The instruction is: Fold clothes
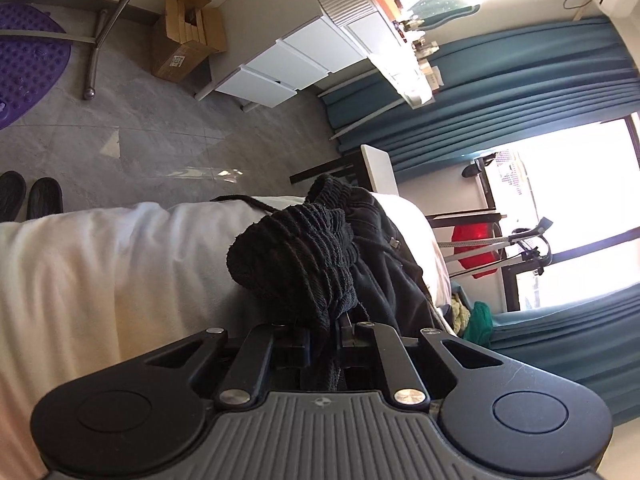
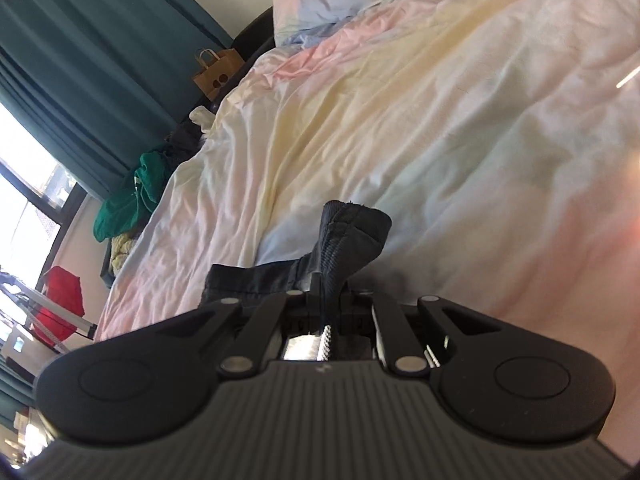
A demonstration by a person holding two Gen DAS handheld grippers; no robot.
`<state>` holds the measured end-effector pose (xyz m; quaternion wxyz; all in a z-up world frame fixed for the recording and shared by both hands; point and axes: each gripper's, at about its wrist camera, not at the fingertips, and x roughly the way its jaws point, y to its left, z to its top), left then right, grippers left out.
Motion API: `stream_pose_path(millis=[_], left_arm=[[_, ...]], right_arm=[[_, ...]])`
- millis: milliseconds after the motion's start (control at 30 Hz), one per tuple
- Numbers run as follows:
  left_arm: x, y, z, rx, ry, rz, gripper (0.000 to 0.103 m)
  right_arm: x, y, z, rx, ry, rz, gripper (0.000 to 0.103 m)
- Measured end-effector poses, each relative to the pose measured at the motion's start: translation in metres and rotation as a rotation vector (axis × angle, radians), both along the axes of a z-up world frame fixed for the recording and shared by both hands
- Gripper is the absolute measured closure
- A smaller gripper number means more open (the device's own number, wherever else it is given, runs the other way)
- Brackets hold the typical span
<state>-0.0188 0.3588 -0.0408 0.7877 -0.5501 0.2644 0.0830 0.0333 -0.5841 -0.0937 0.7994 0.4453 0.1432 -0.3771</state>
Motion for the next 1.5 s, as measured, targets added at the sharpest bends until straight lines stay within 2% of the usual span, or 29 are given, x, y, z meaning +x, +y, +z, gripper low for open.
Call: stream_pose_path(millis=[67,133,167,233,300,367,400,500,567,600,700,733,833,933,1033,1067,1100,1133,1167,1200,1300,1400,1500], left_arm=[[0.013,-0.003,0.012,0.0,-0.027,0.001,0.093],[0.023,-0.004,0.025,-0.003,-0.056,0.002,0.094],[0.028,-0.005,0.03,-0.008,-0.07,0.003,0.094],[0.033,-0.005,0.039,-0.025,-0.1,0.008,0.094],[0.032,-0.005,0.044,-0.024,-0.12,0.003,0.094],[0.027,-0.004,0.044,-0.034,-0.136,-0.006,0.094],[0.024,-0.002,0.04,-0.039,-0.141,-0.014,0.094],[0.013,-0.001,0.024,-0.035,-0.135,-0.05,0.094],[0.006,-0.001,0.009,-0.016,-0.109,-0.068,0.094],[0.003,-0.001,0.003,-0.007,-0.095,-0.074,0.094],[-0.006,-0.001,-0.025,-0.006,-0.008,-0.086,0.094],[-0.008,-0.001,-0.033,-0.007,0.013,-0.087,0.093],[-0.012,0.001,-0.048,0.025,0.044,-0.101,0.092],[-0.015,-0.001,-0.048,0.068,0.049,-0.13,0.088],[-0.017,-0.01,-0.037,0.157,0.069,-0.181,0.08],[-0.017,-0.013,-0.031,0.188,0.075,-0.198,0.072],[-0.019,-0.017,-0.025,0.231,0.084,-0.206,0.059],[-0.02,-0.02,-0.018,0.277,0.094,-0.211,0.051],[-0.021,-0.024,-0.011,0.323,0.104,-0.217,0.034],[-0.023,-0.027,-0.004,0.369,0.113,-0.222,0.019],[-0.03,-0.043,0.022,0.524,0.114,-0.23,0.004],[-0.037,-0.064,0.047,0.665,0.096,-0.236,0.001],[-0.04,-0.095,0.071,0.81,0.065,-0.255,0.0]], right_arm=[[0.033,0.004,0.026,-0.041,0.015,0.062,0.095],[0.065,0.005,0.056,-0.045,-0.033,0.134,0.096],[0.077,0.005,0.073,-0.039,-0.093,0.158,0.096],[0.085,0.006,0.111,-0.031,-0.283,0.17,0.096],[0.081,0.005,0.141,-0.042,-0.436,0.168,0.096],[0.062,-0.002,0.157,-0.064,-0.52,0.133,0.096],[0.05,-0.006,0.157,-0.077,-0.523,0.114,0.096],[0.011,-0.018,0.13,-0.13,-0.393,0.088,0.096],[-0.014,-0.019,0.097,-0.158,-0.263,0.085,0.096],[-0.026,-0.019,0.077,-0.14,-0.204,0.08,0.096],[-0.059,-0.024,0.003,0.011,-0.036,0.058,0.096],[-0.066,-0.026,-0.015,0.065,-0.008,0.056,0.096],[-0.079,-0.03,-0.044,0.151,-0.02,0.057,0.096],[-0.075,-0.028,-0.04,0.147,0.001,0.074,0.093],[-0.07,-0.025,-0.035,0.146,0.041,0.086,0.088],[-0.07,-0.024,-0.031,0.15,0.046,0.088,0.082],[-0.07,-0.021,-0.025,0.132,0.051,0.089,0.067],[-0.071,-0.016,-0.017,0.099,0.06,0.088,0.046],[-0.072,-0.01,-0.009,0.061,0.069,0.086,0.036],[-0.072,-0.003,0.001,0.012,0.079,0.084,0.021],[-0.069,0.019,0.032,-0.124,0.091,0.105,0.02],[-0.063,0.045,0.063,-0.243,0.082,0.161,0.02],[-0.053,0.078,0.088,-0.328,0.053,0.266,0.02]])
